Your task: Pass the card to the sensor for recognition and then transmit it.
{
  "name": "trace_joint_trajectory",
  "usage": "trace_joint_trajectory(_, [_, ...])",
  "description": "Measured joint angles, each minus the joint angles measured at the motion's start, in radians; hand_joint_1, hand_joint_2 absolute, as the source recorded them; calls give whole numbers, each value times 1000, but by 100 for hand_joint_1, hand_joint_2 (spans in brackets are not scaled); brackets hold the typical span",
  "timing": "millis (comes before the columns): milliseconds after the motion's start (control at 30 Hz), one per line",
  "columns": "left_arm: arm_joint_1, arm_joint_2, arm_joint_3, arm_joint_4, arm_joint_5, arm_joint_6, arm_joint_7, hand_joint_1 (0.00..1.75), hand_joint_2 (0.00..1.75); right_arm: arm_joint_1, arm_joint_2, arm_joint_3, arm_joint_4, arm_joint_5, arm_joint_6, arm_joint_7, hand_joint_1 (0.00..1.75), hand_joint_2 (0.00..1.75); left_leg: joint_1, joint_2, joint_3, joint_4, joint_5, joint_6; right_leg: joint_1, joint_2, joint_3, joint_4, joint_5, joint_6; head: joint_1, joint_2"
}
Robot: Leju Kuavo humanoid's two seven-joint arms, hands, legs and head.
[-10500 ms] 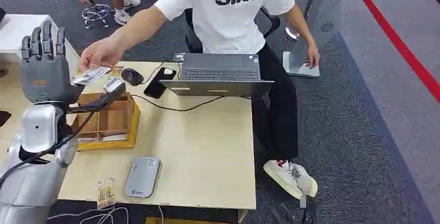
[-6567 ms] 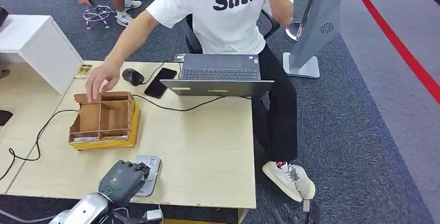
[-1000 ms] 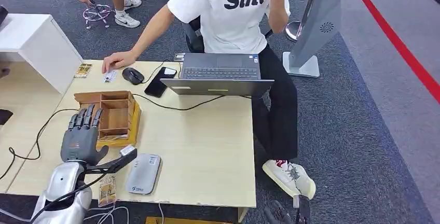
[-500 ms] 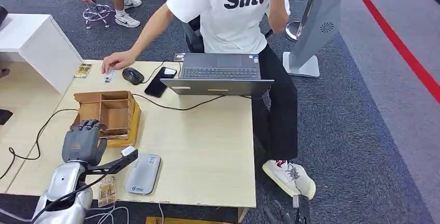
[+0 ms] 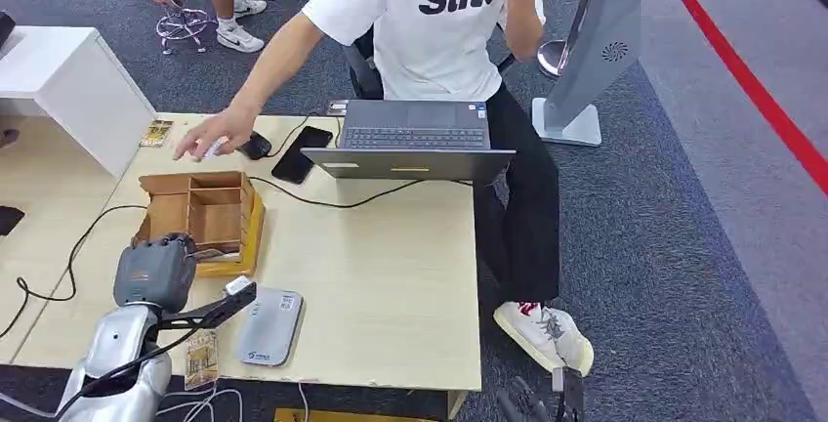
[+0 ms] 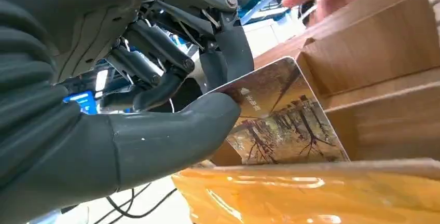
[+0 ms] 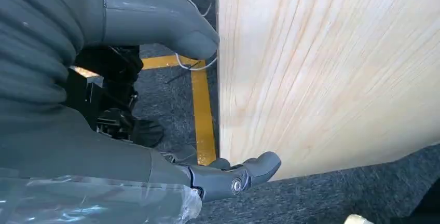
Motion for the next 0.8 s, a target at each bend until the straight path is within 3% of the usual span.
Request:
trace_joint_trajectory(233, [-10, 3, 0, -45, 6, 9, 1, 175, 175, 1, 0, 1, 0, -1, 0, 0, 0, 175, 0, 0, 0, 0, 0, 0, 0, 0, 0, 0, 0, 0, 0, 0])
trace_joint_trajectory(567, [-129, 2, 0, -260, 43, -52, 0, 175, 175, 1, 6, 6, 0, -7, 2, 8, 0, 175, 0, -1, 0, 0, 1, 0, 0, 0, 0, 0, 1, 0, 0, 0])
trace_joint_trajectory(800, [-131, 1, 0, -299, 43, -51, -3, 175, 175, 1, 11, 8, 0, -7, 4, 8, 0, 175, 0, -1, 0, 0, 1, 0, 0, 0, 0, 0, 1, 0, 0, 0])
